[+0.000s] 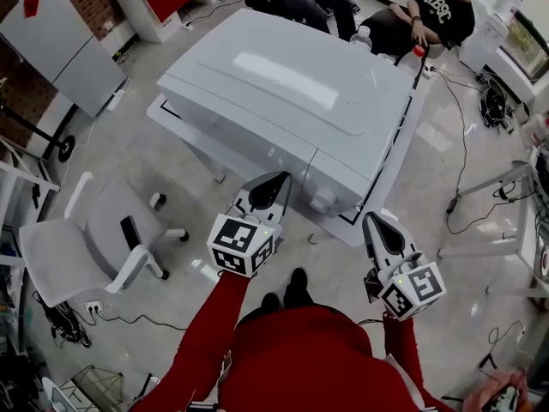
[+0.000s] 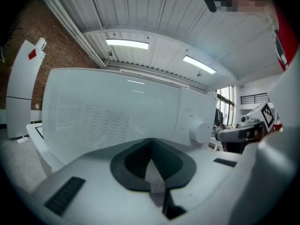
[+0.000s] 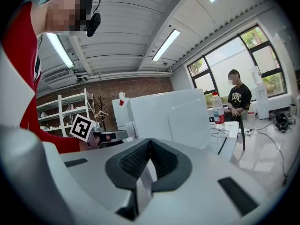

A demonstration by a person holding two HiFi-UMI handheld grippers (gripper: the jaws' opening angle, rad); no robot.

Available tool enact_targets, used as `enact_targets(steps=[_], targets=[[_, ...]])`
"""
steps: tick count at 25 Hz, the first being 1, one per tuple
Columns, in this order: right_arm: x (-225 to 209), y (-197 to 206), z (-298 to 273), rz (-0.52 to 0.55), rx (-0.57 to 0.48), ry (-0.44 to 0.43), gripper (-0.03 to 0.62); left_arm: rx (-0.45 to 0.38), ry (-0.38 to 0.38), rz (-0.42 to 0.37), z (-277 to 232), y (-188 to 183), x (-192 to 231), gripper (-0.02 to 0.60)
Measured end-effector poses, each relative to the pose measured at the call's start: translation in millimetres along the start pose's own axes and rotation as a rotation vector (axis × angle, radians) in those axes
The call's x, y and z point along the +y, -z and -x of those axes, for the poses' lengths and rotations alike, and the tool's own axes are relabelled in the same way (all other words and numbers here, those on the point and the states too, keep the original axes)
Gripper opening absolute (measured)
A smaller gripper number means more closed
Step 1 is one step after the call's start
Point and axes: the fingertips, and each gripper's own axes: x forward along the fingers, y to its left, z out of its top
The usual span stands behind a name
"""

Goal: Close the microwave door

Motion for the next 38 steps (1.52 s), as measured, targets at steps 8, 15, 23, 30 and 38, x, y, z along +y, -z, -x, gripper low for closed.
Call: enact_targets(steps=[8, 15, 23, 30, 38], targets=[[9, -4, -3, 0.005, -0.008, -0.037, 0.011, -0.016, 0.01, -0.03, 6, -7, 0, 0.008], [29, -10, -1, 0.019, -0.034, -0.096, 0.011, -0.087, 0.039, -0.135, 65, -26, -17, 0.008], [53, -13, 17, 0.052, -0.068, -0.121, 0.011, -0.092, 0.021, -0.115, 131, -20, -23, 0.008], [73, -6, 23, 0.065, -0.078, -0.151, 0.011, -0.1, 0.016, -0.108, 157, -13, -23, 0.008], [88, -8, 19, 0.131, -0.07, -0.176, 0.009, -0.102, 0.026, -0.144, 161, -15, -25, 0.008]])
